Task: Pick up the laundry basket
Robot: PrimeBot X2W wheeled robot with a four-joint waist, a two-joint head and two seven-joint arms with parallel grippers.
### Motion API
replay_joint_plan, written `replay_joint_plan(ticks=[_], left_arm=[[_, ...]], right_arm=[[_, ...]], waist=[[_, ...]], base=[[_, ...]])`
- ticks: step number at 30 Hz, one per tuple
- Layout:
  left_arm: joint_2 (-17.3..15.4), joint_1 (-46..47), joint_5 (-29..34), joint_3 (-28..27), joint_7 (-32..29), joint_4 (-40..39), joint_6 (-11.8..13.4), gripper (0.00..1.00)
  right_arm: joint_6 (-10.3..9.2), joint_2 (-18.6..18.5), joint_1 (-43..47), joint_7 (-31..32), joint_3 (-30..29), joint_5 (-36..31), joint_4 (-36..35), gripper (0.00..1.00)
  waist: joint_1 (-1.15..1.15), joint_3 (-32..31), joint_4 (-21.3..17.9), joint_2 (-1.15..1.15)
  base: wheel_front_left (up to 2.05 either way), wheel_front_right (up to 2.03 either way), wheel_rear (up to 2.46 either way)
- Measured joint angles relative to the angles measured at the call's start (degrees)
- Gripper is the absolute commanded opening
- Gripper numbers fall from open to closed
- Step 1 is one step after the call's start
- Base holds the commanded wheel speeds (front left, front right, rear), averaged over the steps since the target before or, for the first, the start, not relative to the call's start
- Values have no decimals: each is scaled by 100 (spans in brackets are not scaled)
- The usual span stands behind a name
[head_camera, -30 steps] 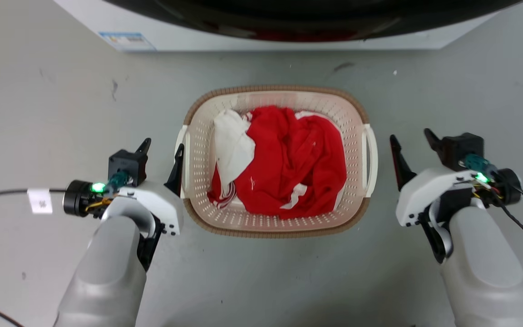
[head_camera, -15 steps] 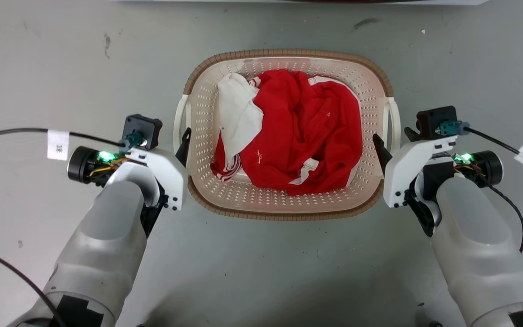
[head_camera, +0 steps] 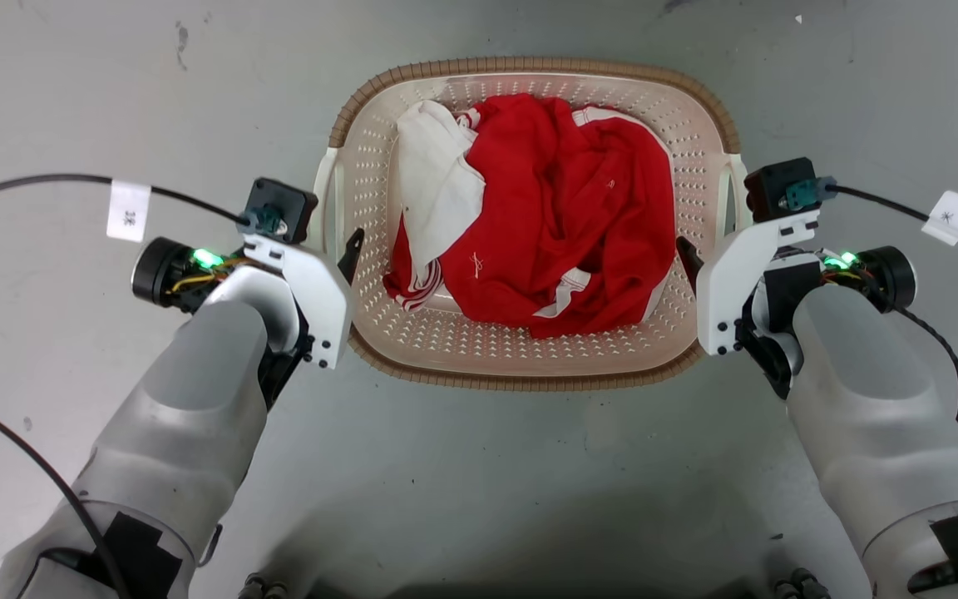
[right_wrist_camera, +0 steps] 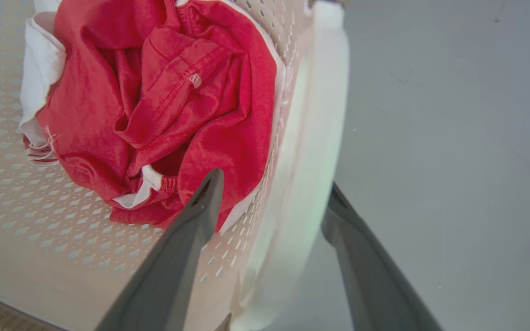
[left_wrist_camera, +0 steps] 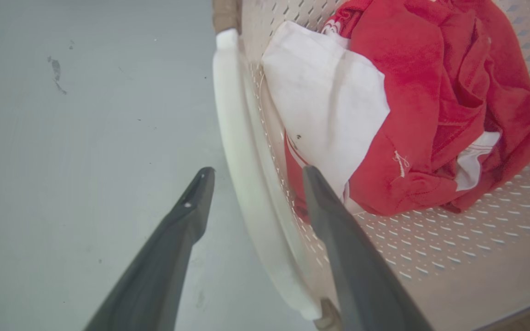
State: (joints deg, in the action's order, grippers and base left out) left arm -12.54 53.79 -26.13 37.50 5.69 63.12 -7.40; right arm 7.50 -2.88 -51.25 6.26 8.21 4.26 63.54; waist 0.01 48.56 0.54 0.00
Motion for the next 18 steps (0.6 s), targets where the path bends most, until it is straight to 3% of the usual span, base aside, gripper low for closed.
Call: replay_joint_plan(ticks=[7, 18], left_arm=[[-149, 177, -583, 588, -354, -114, -1, 100], [-258, 376, -1121, 1203, -327, -74, -1, 100]], right_arm=[[0, 0, -214, 56, 26, 88, 253, 100], [0, 0, -442, -18, 45, 123, 550, 100]], waist=[[0, 138, 31, 0], [0, 308, 80, 0]], base=[[0, 0, 0], [0, 0, 0]])
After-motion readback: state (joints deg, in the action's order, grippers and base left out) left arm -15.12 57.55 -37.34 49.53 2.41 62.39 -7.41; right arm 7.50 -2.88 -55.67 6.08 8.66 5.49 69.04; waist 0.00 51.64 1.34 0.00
